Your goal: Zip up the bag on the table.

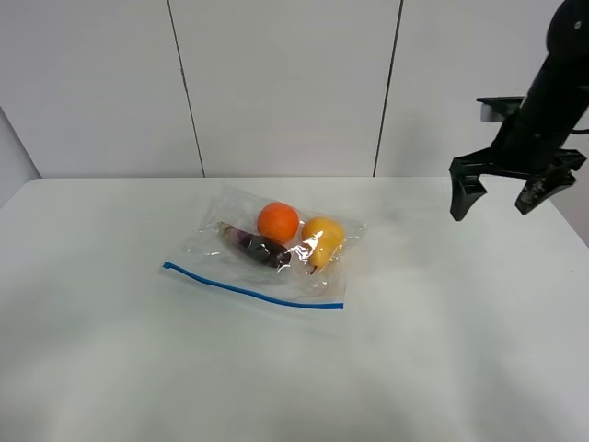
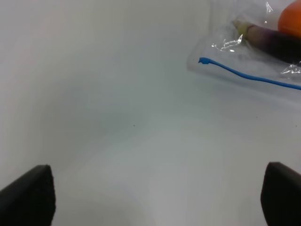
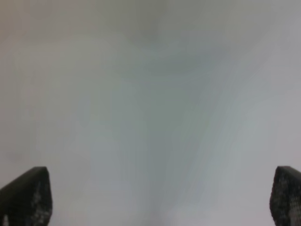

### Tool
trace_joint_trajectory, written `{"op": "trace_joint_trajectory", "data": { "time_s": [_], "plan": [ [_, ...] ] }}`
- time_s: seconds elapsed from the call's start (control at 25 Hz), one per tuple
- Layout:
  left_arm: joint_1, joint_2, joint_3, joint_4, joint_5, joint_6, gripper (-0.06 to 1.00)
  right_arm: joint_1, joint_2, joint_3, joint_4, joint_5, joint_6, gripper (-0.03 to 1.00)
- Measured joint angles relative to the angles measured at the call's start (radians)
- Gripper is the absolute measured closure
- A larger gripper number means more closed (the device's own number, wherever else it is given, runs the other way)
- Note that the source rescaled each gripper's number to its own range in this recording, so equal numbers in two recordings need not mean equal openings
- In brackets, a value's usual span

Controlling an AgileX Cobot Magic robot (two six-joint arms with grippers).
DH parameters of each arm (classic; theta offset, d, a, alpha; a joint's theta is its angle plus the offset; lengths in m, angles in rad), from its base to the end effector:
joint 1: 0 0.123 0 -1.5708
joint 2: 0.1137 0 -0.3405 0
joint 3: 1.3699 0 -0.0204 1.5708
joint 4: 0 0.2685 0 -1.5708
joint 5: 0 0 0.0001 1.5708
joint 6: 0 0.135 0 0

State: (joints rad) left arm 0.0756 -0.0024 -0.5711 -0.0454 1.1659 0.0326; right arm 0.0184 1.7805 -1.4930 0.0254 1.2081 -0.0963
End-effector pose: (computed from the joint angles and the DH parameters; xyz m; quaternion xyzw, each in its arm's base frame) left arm -0.0204 -0.0072 0.2764 -0.0156 0.8610 0.0050 0.5083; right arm 0.3970 0.0105 0.2792 -0.0536 0.9952 0.0090 0.0815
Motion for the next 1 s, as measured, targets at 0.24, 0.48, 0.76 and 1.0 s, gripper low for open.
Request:
{"op": "trace_joint_trajectory", "data": {
  "time_s": [0.24, 0.48, 0.76, 1.0],
  "plan": [
    [0.000, 0.000, 0.000, 0.000, 0.000, 0.000, -0.05, -0.013, -0.283, 0.336, -0.007, 0.000, 0.004, -0.03],
    [0.000, 0.000, 0.000, 0.000, 0.000, 0.000, -0.05, -0.013, -0.595, 0.637, -0.007, 0.000, 0.034, -0.03],
    [0.000, 0.000, 0.000, 0.000, 0.000, 0.000, -0.05, -0.013, -1.028, 0.941, -0.007, -0.157, 0.041, -0.03],
    [0.000, 0.000, 0.000, 0.000, 0.000, 0.000, -0.05, -0.013, -1.382, 0.998, -0.008, -0.186, 0.060, -0.03]
  ]
}}
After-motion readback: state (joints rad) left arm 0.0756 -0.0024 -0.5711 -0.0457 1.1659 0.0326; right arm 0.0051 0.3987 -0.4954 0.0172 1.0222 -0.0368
